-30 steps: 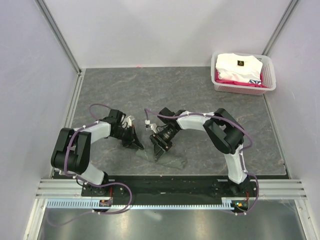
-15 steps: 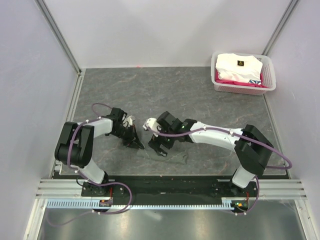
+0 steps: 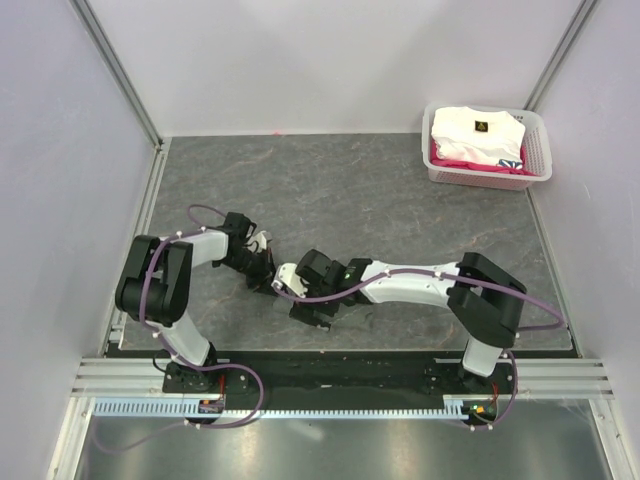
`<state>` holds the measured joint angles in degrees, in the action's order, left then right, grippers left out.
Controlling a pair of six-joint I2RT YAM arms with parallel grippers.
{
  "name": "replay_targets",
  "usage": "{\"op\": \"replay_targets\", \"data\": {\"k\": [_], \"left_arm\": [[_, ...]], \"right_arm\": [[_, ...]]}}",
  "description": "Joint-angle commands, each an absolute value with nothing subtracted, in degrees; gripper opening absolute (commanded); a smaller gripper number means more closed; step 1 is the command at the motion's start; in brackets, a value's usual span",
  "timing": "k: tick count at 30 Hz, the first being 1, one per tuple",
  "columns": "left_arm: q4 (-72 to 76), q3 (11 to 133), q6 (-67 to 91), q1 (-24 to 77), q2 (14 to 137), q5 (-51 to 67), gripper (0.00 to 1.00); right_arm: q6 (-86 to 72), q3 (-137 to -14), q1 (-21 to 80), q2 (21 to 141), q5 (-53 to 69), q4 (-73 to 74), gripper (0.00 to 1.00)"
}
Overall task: Fold the napkin, place the utensils inside, and roll it up
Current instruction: Roll the napkin with the utensil
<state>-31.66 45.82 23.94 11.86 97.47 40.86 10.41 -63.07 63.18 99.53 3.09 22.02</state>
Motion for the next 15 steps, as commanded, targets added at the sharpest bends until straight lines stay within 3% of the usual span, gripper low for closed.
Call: {"op": "replay_targets", "data": {"k": [1, 5, 8, 11, 12, 15], "left_arm": [[-31.82, 47.90, 22.50, 11.78, 98.96, 39.20, 0.02], [-32.17, 48.43, 21.89, 11.78, 99.23, 39.46, 0.02], [-32.25, 48.78, 21.62, 11.78, 99.40, 39.90, 0.02], [-32.17, 49.30, 21.18, 11.78, 99.06, 39.99, 0.03], [-32.17, 49.39, 21.09, 11.78, 98.88, 39.99, 0.06], [-32.17, 50.09, 21.18, 11.78, 97.74, 39.55, 0.27]], "right_arm": [[11.08, -65.65, 63.46, 103.09, 1.76, 22.41, 0.98], [10.28, -66.62, 63.11, 104.76, 0.35, 22.85, 0.97], [9.67, -67.41, 61.97, 105.99, 2.02, 23.90, 0.90], [9.06, -67.50, 60.21, 107.48, 5.18, 25.04, 0.76], [8.88, -67.50, 59.60, 107.75, 5.71, 25.31, 0.67], [7.21, -66.98, 58.63, 108.37, 6.68, 25.75, 0.56]]}}
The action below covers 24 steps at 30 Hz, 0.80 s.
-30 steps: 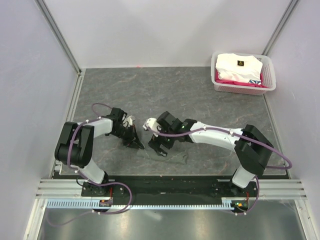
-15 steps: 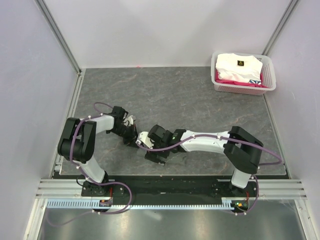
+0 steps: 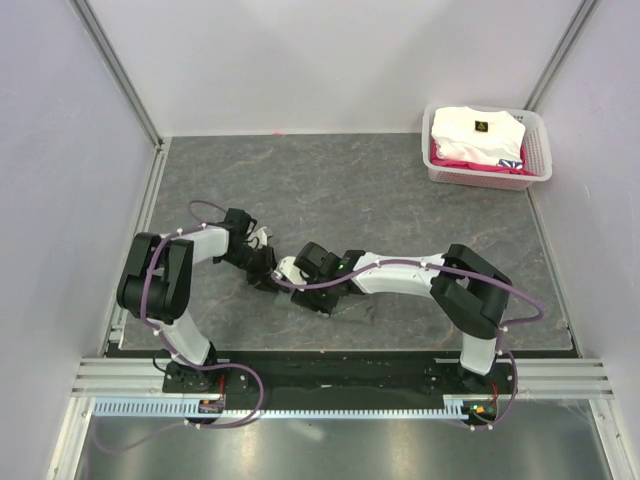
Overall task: Fold the napkin, place the utensils inside, and roll it up
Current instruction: Roll the napkin with the utensil
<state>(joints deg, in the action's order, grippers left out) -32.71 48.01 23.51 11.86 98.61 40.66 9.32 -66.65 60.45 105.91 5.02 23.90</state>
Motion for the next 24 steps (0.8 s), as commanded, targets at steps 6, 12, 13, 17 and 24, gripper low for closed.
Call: {"op": "replay_targets", "data": {"k": [6, 12, 13, 17, 24], "left_arm": [[-33.48, 54.40, 23.64, 11.43, 92.12, 33.85, 0.61], [-35.51, 60.20, 26.62, 9.50, 84.57, 25.50, 0.80], [-35.77, 60.73, 27.07, 9.14, 83.33, 23.40, 0.80], [-35.77, 58.37, 29.26, 8.00, 76.30, 18.03, 0.81], [-34.37, 47.31, 29.62, 8.00, 60.40, 14.15, 0.82]], "right_arm": [[-1.56, -63.82, 55.02, 107.67, 2.73, 25.58, 0.51], [-10.96, -61.88, 49.93, 105.91, -6.49, 26.02, 0.49], [-11.94, -61.70, 49.23, 105.56, -7.55, 26.28, 0.49], [-17.65, -61.17, 44.13, 104.86, -13.17, 27.42, 0.48], [-22.85, -59.77, 34.56, 103.97, -15.91, 26.37, 0.51]]}}
